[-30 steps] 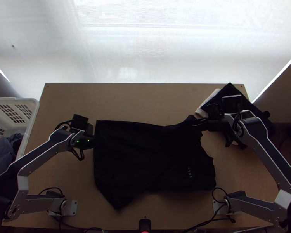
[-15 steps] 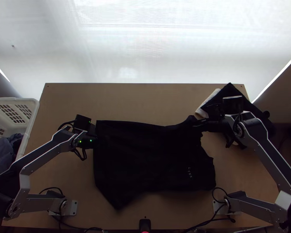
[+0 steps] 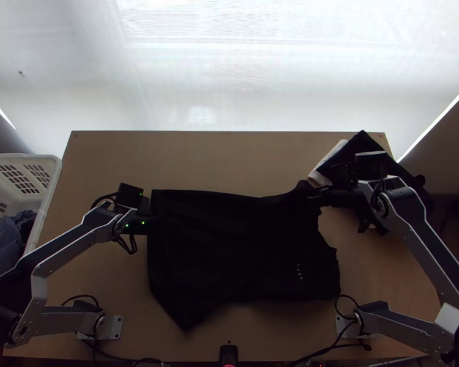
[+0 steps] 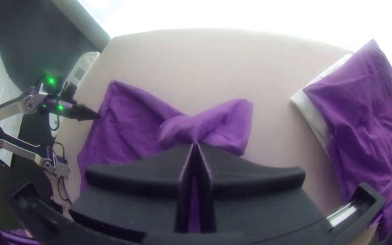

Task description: Fold the t-shirt

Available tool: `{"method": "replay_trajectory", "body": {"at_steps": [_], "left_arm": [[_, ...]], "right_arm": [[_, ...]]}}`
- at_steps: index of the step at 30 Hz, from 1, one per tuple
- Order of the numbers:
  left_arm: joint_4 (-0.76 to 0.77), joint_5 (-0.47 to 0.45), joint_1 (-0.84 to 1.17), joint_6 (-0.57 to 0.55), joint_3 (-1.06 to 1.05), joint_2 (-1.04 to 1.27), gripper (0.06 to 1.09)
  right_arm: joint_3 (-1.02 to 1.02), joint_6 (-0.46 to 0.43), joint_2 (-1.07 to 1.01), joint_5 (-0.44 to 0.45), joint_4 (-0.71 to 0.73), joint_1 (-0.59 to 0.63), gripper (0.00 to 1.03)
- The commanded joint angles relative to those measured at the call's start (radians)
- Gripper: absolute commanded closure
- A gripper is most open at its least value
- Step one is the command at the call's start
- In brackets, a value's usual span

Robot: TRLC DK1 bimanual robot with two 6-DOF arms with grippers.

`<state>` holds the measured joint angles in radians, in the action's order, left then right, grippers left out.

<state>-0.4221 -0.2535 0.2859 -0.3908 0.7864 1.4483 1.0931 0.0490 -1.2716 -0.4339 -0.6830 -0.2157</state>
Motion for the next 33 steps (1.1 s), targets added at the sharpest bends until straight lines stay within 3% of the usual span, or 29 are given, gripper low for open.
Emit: {"method": "replay_trajectory", "body": {"at_steps": [1,9,16,20,27,33], "left_arm": [[0.02,0.005,-0.025,0.021,-0.019,-0.002,1.05],[0.075,0.005,-0.126,0.056,-0.007,0.003,1.05],[0.049,-0.012,-0.221,-0.008,0.137,-0.195,1.05],[0.028,-0.012,-0.292,-0.066,0.214,-0.189,1.05],[0.045,-0.044,-0.435,-0.191,0.461,-0.238,1.05],[0.134,0.057,-0.462,-0.186,0.708,-0.215,1.05]], "right_arm": [[0.037,0.002,0.005,0.0,0.0,0.026,1.0],[0.037,0.011,0.005,0.0,0.002,0.024,1.0],[0.073,0.018,0.009,0.0,0.003,0.029,1.0],[0.1,0.025,0.008,0.0,0.011,0.039,1.0],[0.387,0.046,-0.055,0.061,0.013,0.039,1.0],[0.689,0.046,-0.16,0.107,0.011,0.104,1.0]]}}
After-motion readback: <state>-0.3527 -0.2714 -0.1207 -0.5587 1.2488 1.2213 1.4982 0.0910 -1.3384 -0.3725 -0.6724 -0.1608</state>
